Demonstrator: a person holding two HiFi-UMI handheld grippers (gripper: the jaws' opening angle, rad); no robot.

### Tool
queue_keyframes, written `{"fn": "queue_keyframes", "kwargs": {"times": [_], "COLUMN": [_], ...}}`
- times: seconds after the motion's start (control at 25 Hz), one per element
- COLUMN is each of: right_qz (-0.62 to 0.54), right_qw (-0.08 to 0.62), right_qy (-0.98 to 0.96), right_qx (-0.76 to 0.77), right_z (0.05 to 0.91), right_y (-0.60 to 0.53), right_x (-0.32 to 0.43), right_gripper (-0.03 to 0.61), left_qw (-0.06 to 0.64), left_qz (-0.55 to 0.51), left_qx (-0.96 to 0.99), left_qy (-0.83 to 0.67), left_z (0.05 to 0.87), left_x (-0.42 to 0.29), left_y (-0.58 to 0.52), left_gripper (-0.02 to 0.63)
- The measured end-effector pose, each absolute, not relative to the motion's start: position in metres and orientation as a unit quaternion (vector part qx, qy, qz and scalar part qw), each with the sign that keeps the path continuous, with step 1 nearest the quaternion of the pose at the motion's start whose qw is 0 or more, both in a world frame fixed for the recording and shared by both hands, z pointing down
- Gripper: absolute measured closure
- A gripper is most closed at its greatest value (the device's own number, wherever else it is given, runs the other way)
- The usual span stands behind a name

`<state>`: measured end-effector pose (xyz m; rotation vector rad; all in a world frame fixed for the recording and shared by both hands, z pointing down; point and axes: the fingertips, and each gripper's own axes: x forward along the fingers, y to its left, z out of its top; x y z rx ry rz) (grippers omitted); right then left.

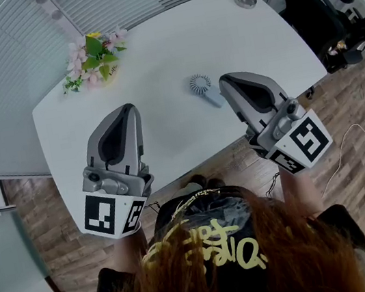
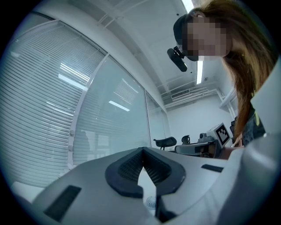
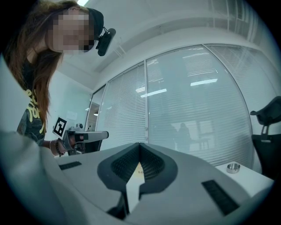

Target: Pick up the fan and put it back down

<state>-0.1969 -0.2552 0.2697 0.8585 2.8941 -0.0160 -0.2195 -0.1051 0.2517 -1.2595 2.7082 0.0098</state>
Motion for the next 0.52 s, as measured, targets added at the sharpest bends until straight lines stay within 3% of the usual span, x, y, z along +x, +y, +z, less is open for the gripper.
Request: {"fn": "queue_keyframes", "kwargs": {"times": [0.52], "right_qz": [-0.002], "right_qw": [0.058], "right_qy": [0.959], "right_qx": [0.277], "right_z": [0.2689], "right_y": [-0.2576], "right_x": [-0.1923], "right_gripper": [0.575], "left_qw": [0.078], "left_qz": [0.006], "left_qx": [-0.423], "left_qy": [0.903], "left_z": [0.2485], "left_x": [-0.2136], "left_y": [-0.1059], "left_gripper": [0.621]}}
